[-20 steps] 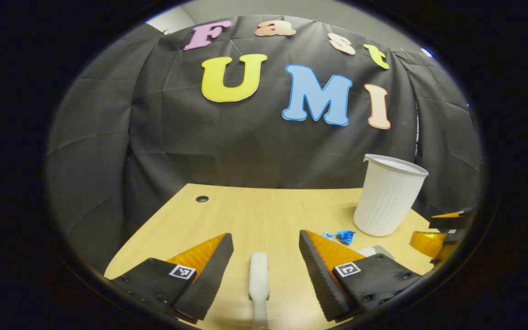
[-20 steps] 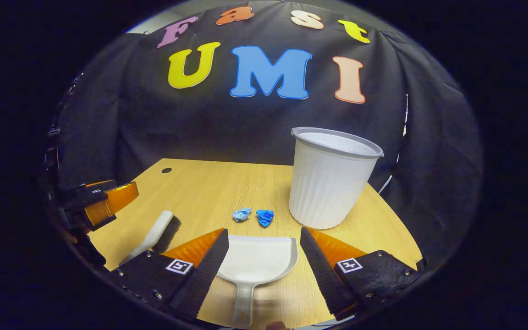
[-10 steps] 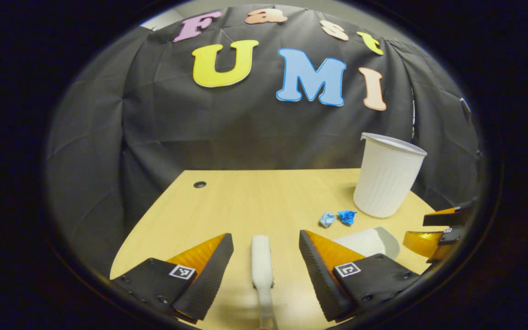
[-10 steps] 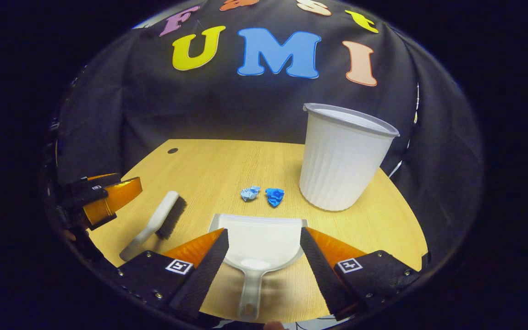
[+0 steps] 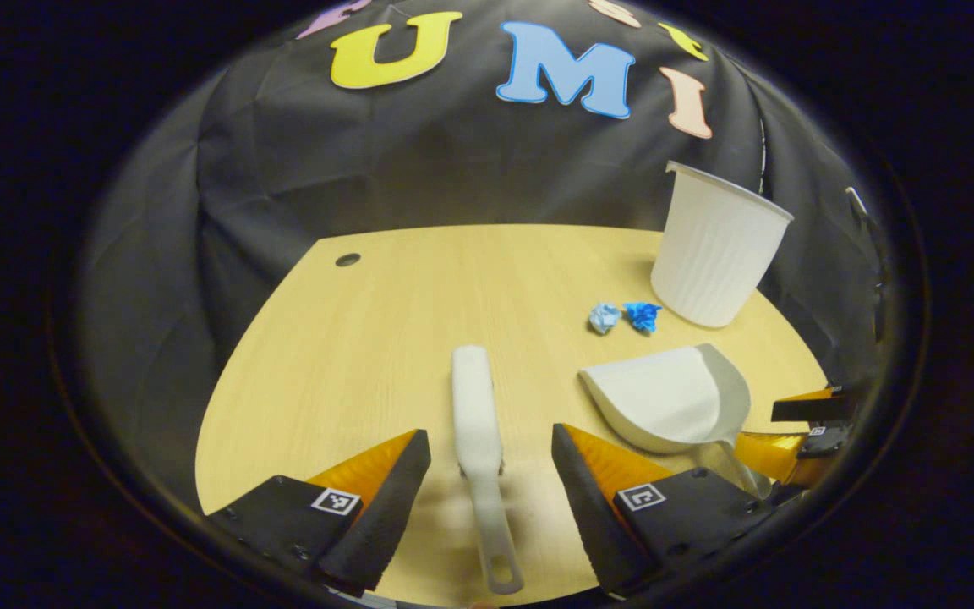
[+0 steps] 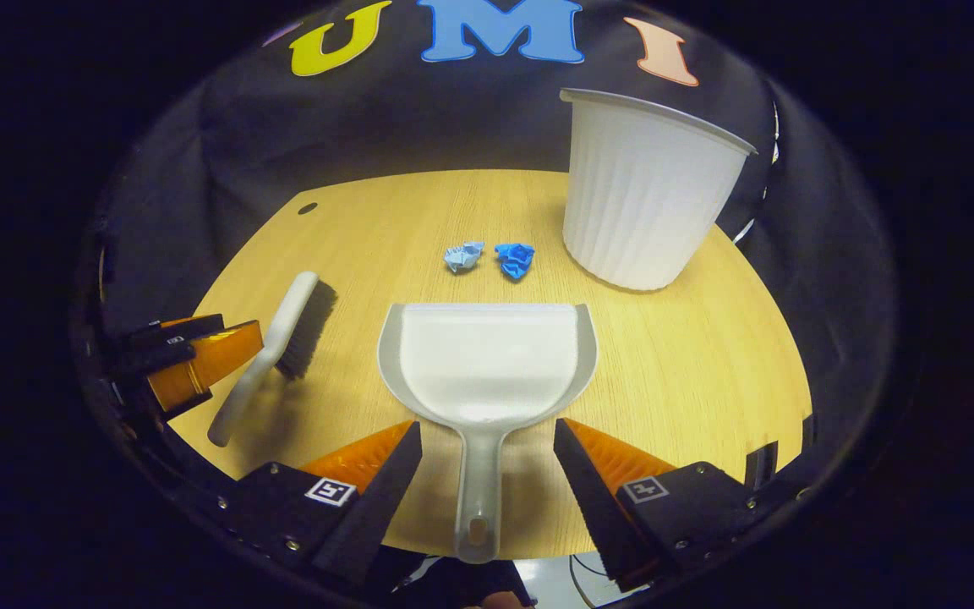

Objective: Pick up the small broom and dustpan from the desktop, sweep the trash into the dustpan with the broom, and then empty the trash into the garbage bin.

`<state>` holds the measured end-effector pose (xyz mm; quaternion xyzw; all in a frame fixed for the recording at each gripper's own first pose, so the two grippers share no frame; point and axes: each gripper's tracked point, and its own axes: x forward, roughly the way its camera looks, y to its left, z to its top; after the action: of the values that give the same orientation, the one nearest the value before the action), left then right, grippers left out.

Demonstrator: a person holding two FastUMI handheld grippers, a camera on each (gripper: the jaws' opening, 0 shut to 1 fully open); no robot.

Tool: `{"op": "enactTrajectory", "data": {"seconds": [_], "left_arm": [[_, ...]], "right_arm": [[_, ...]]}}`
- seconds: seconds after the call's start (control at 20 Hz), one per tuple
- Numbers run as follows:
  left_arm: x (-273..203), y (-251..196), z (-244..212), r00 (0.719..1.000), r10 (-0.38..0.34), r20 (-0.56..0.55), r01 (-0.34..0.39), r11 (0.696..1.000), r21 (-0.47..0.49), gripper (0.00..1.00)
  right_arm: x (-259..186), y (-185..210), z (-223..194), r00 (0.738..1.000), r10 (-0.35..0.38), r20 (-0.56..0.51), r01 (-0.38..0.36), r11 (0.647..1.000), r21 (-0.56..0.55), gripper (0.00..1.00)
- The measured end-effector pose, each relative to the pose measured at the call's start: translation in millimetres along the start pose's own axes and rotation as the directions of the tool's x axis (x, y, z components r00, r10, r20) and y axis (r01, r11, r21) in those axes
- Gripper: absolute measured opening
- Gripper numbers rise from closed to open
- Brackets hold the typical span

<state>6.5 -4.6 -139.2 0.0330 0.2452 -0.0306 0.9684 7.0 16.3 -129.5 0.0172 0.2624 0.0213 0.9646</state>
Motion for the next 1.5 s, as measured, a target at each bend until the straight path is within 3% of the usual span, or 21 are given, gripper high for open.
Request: {"op": "enactTrajectory", "data": {"seconds": [0.35, 0.65, 0.9, 1.05, 1.1, 1.15, 1.25, 1.3, 1.35, 1.5], "left_arm": [[27, 11, -46, 0.979, -0.013, -0.202, 0.023, 0.999, 0.045, 0.95], [51, 13, -59, 0.965, -0.032, -0.259, 0.045, 0.998, 0.045, 0.95], [65, 8, -55, 0.962, -0.074, -0.264, 0.098, 0.992, 0.081, 0.88], [72, 7, -51, 0.963, -0.085, -0.257, 0.115, 0.988, 0.102, 0.72], [75, 7, -49, 0.963, -0.085, -0.254, 0.116, 0.988, 0.107, 0.62], [76, 10, -49, 0.966, -0.072, -0.249, 0.104, 0.988, 0.115, 0.6], [78, 14, -46, 0.968, -0.058, -0.243, 0.09, 0.988, 0.122, 0.51], [79, 13, -45, 0.969, -0.057, -0.239, 0.089, 0.988, 0.126, 0.49], [79, 13, -43, 0.971, -0.051, -0.233, 0.083, 0.988, 0.128, 0.53], [82, 12, -38, 0.975, -0.033, -0.221, 0.064, 0.989, 0.134, 0.49]], "right_arm": [[29, 3, -29, 0.985, 0.01, -0.174, -0.003, 0.999, 0.04, 0.98], [50, 3, -32, 0.976, -0.023, -0.215, 0.028, 0.999, 0.019, 0.97], [59, -1, -35, 0.973, -0.066, -0.221, 0.07, 0.998, 0.01, 0.77], [62, -2, -31, 0.976, -0.065, -0.209, 0.073, 0.997, 0.031, 0.54], [62, -1, -30, 0.977, -0.057, -0.204, 0.066, 0.997, 0.038, 0.52], [67, -2, -34, 0.976, -0.055, -0.212, 0.064, 0.997, 0.037, 0.52], [60, 0, -29, 0.977, -0.039, -0.21, 0.048, 0.998, 0.037, 0.37], [61, -2, -26, 0.978, -0.041, -0.206, 0.048, 0.999, 0.027, 0.36], [65, -3, -26, 0.978, -0.038, -0.203, 0.043, 0.999, 0.018, 0.35], [68, -6, -25, 0.98, -0.021, -0.197, 0.017, 1.0, -0.023, 0.33]]}}
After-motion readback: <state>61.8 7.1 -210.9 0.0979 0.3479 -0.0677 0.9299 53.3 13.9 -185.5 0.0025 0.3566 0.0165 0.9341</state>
